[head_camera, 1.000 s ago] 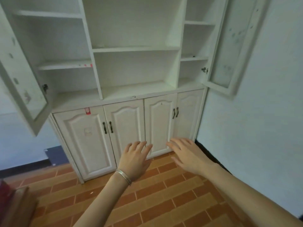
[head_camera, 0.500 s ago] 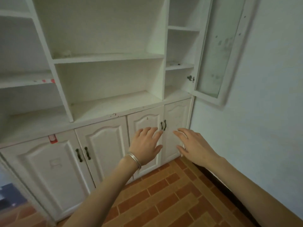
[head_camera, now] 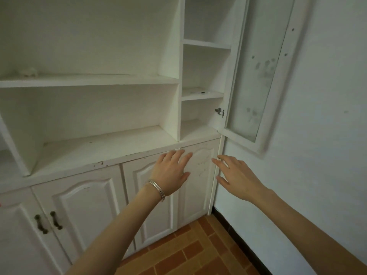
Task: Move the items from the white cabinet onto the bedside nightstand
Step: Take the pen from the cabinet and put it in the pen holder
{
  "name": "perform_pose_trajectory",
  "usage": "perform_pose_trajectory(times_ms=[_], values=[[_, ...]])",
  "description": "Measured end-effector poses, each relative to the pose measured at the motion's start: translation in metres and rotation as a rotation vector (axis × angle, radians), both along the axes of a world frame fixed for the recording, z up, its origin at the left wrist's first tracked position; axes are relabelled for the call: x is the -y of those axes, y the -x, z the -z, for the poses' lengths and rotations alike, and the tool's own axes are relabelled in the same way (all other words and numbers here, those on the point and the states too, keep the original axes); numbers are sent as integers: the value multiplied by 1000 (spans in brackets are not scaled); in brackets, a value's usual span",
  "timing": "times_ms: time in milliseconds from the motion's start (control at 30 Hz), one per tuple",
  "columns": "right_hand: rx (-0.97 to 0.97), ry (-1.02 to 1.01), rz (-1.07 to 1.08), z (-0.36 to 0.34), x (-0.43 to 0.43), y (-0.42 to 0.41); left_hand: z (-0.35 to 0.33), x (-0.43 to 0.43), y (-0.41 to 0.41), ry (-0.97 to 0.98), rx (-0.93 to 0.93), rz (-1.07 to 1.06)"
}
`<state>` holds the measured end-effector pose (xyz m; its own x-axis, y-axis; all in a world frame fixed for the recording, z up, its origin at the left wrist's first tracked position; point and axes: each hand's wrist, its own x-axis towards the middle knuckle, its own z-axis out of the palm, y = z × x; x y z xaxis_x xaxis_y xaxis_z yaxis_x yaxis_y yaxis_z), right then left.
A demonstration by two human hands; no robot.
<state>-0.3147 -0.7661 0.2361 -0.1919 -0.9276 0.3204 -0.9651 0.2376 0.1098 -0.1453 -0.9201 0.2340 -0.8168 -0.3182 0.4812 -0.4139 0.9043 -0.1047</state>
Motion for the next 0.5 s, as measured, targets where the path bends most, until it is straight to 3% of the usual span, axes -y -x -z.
perform_pose_trajectory(times_ms=[200,500], values=[[-29,18,-18,-27,22,102,-8,23,80,1,-29,-49],[-7,-40,-32,-6,63,187,-7,82,169,93,-53,-37]])
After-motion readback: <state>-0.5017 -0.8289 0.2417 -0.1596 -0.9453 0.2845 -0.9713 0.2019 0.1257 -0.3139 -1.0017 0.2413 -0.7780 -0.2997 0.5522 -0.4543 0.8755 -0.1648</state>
